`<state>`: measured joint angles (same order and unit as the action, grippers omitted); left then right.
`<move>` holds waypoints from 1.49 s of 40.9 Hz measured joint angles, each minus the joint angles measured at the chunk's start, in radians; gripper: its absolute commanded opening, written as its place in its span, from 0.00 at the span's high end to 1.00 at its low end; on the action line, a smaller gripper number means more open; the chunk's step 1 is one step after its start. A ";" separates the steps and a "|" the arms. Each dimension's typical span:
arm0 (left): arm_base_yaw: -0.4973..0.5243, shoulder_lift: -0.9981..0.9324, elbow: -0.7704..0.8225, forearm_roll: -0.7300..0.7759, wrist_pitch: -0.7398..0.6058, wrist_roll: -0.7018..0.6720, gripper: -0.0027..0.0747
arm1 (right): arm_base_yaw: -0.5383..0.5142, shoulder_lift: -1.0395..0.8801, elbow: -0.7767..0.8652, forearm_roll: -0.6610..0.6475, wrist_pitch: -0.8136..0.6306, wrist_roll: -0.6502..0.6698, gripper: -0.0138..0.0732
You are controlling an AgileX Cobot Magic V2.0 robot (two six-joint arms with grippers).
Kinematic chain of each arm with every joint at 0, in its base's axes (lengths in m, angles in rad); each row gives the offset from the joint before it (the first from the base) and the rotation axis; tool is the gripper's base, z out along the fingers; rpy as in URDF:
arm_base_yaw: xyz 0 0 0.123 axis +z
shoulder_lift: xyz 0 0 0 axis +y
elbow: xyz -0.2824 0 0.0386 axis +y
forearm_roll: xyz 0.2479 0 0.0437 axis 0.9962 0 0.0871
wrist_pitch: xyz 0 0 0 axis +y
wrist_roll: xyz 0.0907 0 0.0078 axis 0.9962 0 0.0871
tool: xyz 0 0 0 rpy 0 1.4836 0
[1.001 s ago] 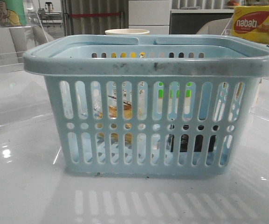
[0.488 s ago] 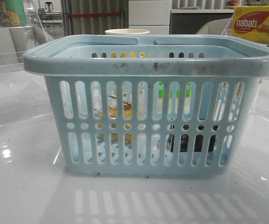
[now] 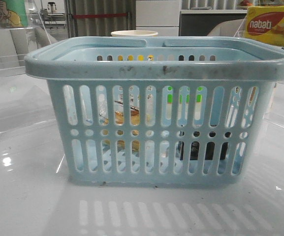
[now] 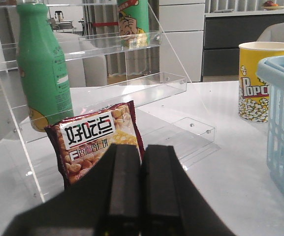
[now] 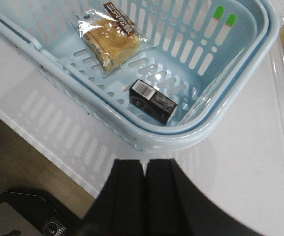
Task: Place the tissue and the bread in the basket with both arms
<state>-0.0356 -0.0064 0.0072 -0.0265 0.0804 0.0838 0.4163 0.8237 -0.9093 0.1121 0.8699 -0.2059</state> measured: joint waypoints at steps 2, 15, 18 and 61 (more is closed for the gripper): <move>0.000 0.000 0.000 0.000 0.000 0.000 0.85 | 0.000 0.000 0.000 0.000 0.000 0.000 0.78; 0.000 0.000 0.000 0.000 0.000 0.000 0.85 | 0.000 0.000 0.000 0.000 0.000 0.000 0.78; 0.000 0.000 0.000 0.000 0.000 0.000 0.85 | 0.000 0.000 0.000 0.000 0.000 0.000 0.78; 0.000 0.000 0.000 0.000 0.000 -0.002 0.85 | -0.470 -0.723 0.761 -0.013 -0.561 0.000 0.78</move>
<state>-0.0356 -0.0064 0.0072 -0.0265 0.0804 0.0821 -0.0533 0.1007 -0.1488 0.0996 0.3085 -0.2059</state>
